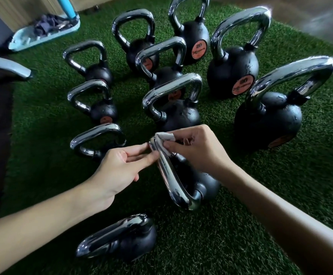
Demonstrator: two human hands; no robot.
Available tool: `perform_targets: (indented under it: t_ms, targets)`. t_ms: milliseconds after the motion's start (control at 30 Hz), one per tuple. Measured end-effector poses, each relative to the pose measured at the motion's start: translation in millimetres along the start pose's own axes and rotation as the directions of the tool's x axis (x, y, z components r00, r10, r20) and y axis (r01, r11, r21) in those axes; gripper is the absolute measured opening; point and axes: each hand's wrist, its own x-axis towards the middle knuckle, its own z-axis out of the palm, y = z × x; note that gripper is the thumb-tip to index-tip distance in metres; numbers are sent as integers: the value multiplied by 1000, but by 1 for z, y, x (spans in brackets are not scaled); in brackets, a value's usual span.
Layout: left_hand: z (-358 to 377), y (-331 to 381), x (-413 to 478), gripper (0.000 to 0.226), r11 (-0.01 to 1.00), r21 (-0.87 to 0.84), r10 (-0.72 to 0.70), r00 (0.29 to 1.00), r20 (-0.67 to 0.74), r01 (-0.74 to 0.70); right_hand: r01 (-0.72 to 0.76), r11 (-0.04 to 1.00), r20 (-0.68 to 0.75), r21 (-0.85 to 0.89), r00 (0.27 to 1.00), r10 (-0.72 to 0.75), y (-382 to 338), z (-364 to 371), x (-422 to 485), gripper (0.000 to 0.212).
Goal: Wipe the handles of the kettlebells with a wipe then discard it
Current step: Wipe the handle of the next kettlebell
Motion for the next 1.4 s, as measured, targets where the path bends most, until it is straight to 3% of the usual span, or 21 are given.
perform_targets:
  t_ms: [233,333,500,633,833,1000,1267,1400]
  targets:
    - [-4,-5,4,38,1000,7,-10,1000,-13,10,11,988,90,-156,996,3,-10,-15,-36,17]
    - [-5,-7,3,26,1000,-8,-14,1000,-7,14,58,979,154,-197,988,-28,-19,-23,-64,23]
    - [-6,-6,7,23,1000,1,-24,1000,-12,24,141,965,99,-223,988,-122,-26,-19,-55,23]
    - [-9,-4,9,29,1000,8,-15,1000,-3,15,213,941,154,-265,972,-176,-20,-24,-77,17]
    - [-10,-6,7,25,1000,14,-12,1000,18,12,171,954,114,-247,983,-147,10,-24,-102,18]
    - [-10,-2,13,44,999,50,-6,1000,19,5,175,962,108,-210,982,-155,-1,-23,-100,17]
    - [-14,-6,12,24,998,60,20,1000,12,-21,142,914,309,-381,951,-18,7,-30,-57,14]
    - [-14,-10,14,26,997,71,32,999,-3,-32,50,966,468,-253,881,77,-4,-31,-41,20]
